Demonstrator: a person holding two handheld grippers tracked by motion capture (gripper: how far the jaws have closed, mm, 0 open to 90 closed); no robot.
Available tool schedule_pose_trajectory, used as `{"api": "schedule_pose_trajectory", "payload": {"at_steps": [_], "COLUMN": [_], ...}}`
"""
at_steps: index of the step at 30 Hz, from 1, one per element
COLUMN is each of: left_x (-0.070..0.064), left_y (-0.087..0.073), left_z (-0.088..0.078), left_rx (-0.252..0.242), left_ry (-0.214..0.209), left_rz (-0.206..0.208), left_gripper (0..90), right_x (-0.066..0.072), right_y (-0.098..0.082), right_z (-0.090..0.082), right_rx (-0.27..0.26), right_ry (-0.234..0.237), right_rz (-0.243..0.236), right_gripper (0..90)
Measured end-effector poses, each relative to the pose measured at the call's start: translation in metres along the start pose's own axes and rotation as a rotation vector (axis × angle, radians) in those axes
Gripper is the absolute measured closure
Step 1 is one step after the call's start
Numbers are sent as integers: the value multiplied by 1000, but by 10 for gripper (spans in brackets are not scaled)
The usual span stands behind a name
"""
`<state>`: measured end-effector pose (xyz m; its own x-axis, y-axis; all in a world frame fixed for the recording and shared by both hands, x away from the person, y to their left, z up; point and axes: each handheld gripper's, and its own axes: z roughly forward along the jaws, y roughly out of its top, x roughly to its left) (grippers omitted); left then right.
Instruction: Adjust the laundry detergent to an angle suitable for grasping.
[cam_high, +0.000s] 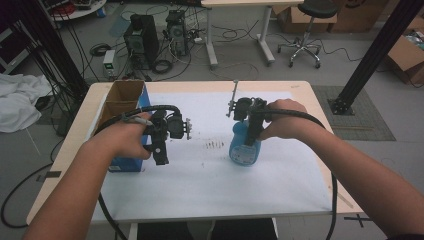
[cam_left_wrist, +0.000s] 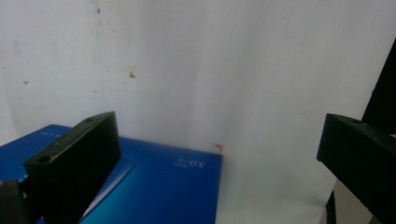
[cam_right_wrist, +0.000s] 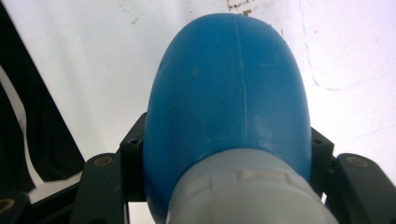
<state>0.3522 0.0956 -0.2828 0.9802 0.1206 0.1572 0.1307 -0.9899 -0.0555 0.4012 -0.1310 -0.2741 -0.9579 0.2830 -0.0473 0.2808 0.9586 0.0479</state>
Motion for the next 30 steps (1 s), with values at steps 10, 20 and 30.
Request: {"api": "schedule_pose_trajectory", "payload": {"at_steps": [10, 20, 30], "left_x": [-1, -2, -2], "left_y": [1, -1, -1], "left_z": [0, -2, -3], "left_rx": [2, 0, 1], "left_ry": [2, 6, 8], "left_rz": [1, -1, -2], "left_gripper": [1, 1, 1], "right_x": [-1, 2, -1], "right_y": [2, 4, -1], "right_z": [8, 16, 21], "right_rx": [-6, -2, -14], "right_ry": [29, 17, 17], "right_rz": [146, 193, 234], "right_gripper": [385, 384, 385]}}
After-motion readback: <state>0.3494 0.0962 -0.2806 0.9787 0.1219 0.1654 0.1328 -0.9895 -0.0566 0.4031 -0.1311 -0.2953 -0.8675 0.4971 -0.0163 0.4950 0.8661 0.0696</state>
